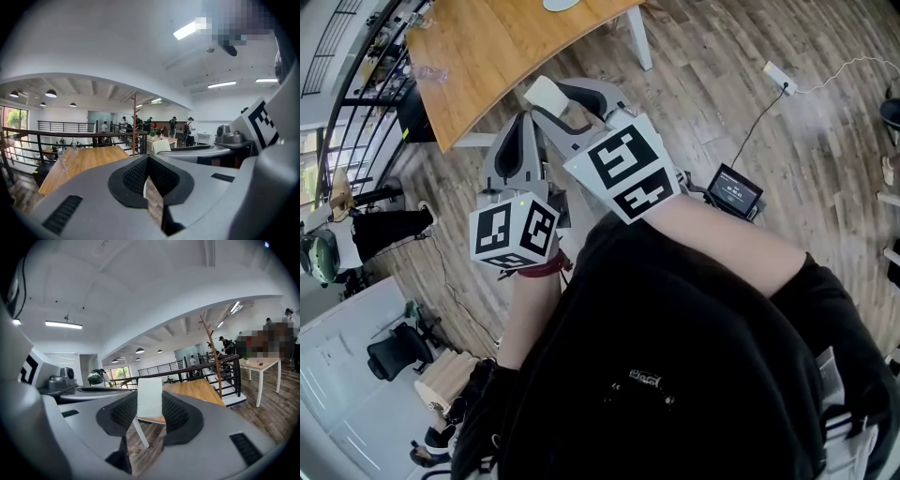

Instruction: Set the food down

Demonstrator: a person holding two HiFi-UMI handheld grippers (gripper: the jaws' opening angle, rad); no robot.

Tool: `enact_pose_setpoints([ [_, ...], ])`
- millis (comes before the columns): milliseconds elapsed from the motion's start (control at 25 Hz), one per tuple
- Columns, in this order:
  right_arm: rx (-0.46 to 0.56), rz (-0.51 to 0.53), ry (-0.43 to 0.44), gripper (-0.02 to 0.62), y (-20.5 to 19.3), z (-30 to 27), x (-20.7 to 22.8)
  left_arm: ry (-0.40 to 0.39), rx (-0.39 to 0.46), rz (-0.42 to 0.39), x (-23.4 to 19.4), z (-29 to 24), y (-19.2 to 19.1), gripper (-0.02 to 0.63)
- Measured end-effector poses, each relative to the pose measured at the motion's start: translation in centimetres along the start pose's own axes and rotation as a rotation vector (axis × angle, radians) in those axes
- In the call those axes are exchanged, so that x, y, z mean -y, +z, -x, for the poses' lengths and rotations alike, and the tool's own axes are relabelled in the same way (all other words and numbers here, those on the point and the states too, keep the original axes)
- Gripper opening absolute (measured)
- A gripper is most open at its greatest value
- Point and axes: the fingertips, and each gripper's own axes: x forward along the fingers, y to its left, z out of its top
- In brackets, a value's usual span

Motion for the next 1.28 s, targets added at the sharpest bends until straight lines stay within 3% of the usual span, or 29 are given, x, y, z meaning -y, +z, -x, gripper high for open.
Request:
enact_pose_setpoints([
  [640, -0.012, 0.014, -0.061, 0.167, 0.0, -3.1, 2.1, -0.055, 0.008, 0.008, -2.1, -3.3, -0.2, 0.003],
  [1280, -0.020, 0.061, -0.137, 0.167, 2.7, -15.6, 3.6, -0.106, 0.051, 0.040, -13.3, -10.5, 2.4, 0.003],
])
